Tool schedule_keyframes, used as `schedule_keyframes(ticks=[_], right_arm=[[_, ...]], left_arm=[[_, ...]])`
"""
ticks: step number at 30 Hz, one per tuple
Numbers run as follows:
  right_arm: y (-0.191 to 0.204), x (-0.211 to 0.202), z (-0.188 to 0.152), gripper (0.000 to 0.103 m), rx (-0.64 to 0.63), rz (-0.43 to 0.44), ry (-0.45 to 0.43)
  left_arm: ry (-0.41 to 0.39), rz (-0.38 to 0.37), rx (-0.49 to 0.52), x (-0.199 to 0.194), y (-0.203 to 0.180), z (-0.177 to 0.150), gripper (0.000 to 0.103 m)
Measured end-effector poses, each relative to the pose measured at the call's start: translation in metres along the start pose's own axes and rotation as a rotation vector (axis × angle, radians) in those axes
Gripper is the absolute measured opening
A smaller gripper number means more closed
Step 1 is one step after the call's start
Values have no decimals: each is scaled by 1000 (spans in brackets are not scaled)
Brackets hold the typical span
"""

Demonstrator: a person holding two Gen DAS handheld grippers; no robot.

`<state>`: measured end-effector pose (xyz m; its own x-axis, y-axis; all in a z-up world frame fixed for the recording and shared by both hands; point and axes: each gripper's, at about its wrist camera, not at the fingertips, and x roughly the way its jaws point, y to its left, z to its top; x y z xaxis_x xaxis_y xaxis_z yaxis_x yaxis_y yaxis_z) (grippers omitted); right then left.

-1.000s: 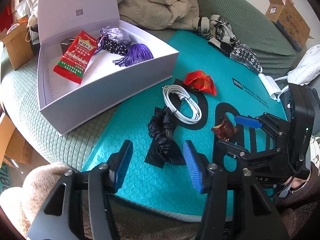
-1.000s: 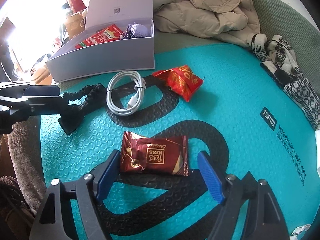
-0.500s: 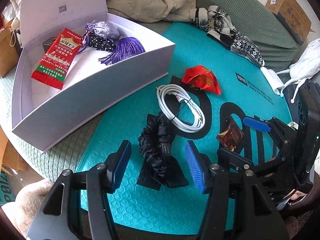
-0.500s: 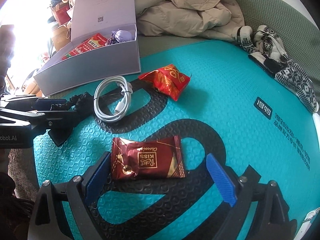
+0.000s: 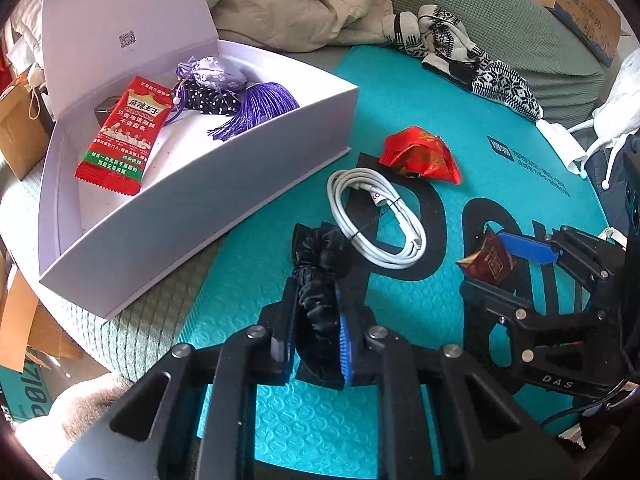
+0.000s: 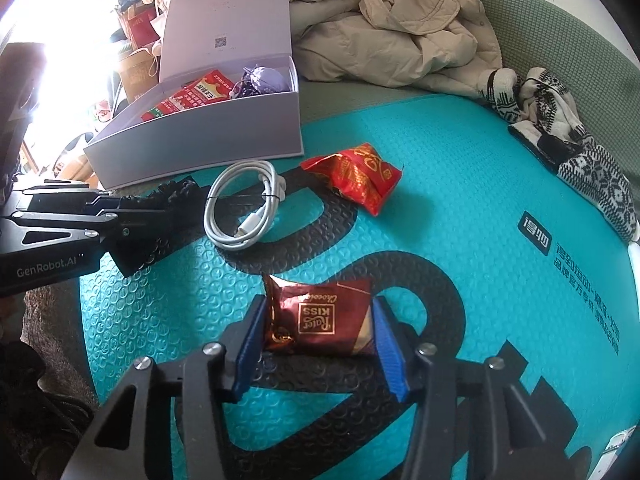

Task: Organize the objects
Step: 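Carry the scrunchie with left tool while right carries chocolate toward white box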

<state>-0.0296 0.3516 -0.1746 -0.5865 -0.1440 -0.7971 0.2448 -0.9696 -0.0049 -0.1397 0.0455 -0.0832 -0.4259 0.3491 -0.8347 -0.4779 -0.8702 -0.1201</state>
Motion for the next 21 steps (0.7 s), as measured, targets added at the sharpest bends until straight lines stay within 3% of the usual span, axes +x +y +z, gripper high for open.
schedule_keyframes(ticks=[12,21], right_arm=[[-9,-9,3,47,87,88,-7],[7,-26,12,47,47,118,-32]], left_arm=[[-58,-37,-71,-39,14,-4,15],[-93,-18,-109,-66,23,-10,15]])
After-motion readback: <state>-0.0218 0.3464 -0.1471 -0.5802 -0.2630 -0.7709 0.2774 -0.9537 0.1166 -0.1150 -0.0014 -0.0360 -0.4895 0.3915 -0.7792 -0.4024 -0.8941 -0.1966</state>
